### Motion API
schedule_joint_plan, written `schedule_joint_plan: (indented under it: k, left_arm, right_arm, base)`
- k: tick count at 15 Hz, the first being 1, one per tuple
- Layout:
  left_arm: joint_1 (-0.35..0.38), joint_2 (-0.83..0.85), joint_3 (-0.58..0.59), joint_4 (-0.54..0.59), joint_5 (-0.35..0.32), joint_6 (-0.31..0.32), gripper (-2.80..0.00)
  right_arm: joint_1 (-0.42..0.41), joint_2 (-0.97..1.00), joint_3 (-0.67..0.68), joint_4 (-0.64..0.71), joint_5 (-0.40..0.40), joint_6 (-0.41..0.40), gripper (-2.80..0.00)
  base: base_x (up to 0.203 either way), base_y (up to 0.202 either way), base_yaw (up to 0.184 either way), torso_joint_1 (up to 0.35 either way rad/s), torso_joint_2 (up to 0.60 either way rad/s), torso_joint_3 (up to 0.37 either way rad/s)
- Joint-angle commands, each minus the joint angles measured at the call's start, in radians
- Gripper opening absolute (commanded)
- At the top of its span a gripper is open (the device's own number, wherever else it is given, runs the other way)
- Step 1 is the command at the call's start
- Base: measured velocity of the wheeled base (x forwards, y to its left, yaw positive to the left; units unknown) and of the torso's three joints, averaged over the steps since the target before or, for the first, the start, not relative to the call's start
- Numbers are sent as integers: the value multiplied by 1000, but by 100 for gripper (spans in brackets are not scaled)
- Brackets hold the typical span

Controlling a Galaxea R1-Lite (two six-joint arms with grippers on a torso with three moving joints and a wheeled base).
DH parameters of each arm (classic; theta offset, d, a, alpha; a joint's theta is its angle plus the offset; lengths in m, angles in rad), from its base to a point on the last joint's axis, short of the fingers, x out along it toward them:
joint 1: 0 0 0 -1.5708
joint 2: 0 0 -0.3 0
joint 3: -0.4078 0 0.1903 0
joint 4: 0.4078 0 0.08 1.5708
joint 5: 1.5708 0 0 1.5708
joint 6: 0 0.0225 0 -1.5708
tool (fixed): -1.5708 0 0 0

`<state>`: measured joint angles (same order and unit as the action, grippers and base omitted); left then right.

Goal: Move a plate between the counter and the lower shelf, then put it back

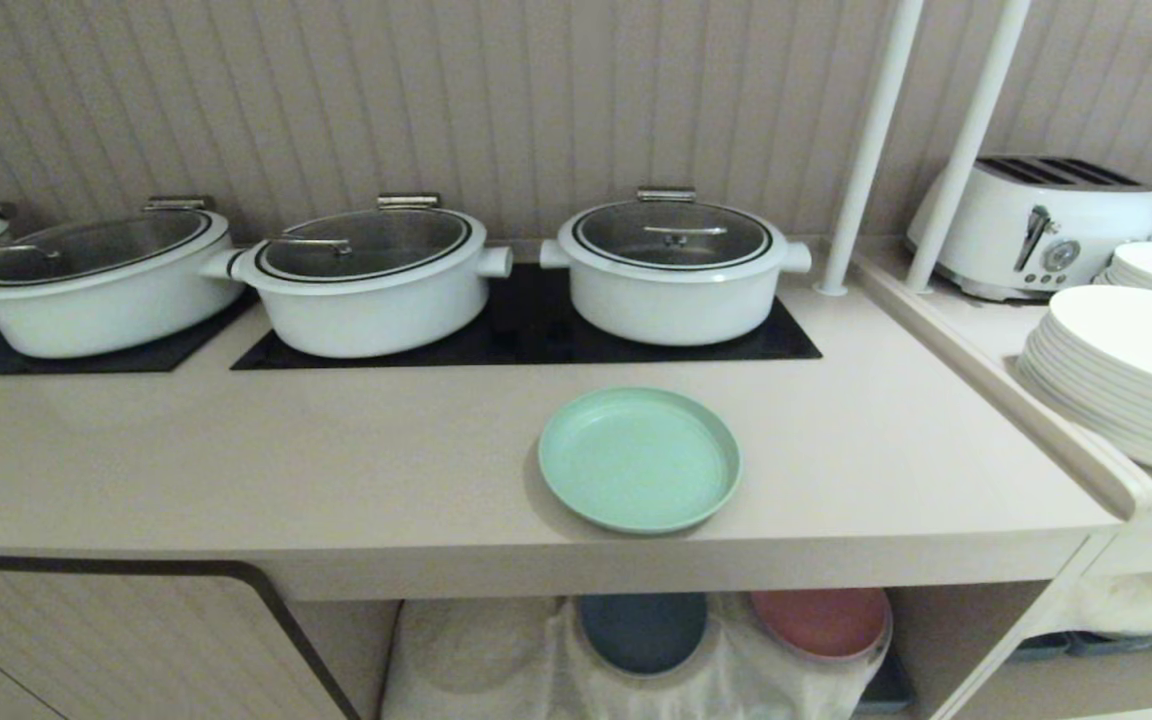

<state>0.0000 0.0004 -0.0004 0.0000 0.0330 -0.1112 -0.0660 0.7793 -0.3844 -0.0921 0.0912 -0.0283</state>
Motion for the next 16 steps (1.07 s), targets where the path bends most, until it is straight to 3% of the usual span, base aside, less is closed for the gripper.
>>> schedule_joint_plan:
  k: [1, 5, 8, 10, 12, 16]
  left_arm:
    - [0, 0, 0, 0, 1, -1, -280]
    - [0, 0, 0, 0, 1, -1, -280]
    - [0, 0, 0, 0, 1, -1, -280]
    - [0, 0, 0, 0, 1, -1, -280]
    - [0, 0, 0, 0, 1, -1, -280]
    - [0, 0, 0, 0, 1, -1, -280]
  right_arm:
    - [23, -195, 132, -71, -5, -3, -280]
    - [83, -394, 303, -146, -63, -6, -280]
    - [51, -541, 368, -153, -69, -8, -280]
    - [45, -571, 383, -213, -113, -18, -280]
    - [55, -627, 384, -184, -139, -44, -280]
    - [64, -778, 384, -69, -67, -47, -280]
  base:
    - [0, 0, 0, 0, 0, 0]
    - [0, 0, 0, 0, 0, 0]
    - [0, 0, 0, 0, 0, 0]
    - [0, 0, 0, 0, 0, 0]
    - [0, 0, 0, 0, 0, 0]
    - [0, 0, 0, 0, 0, 0]
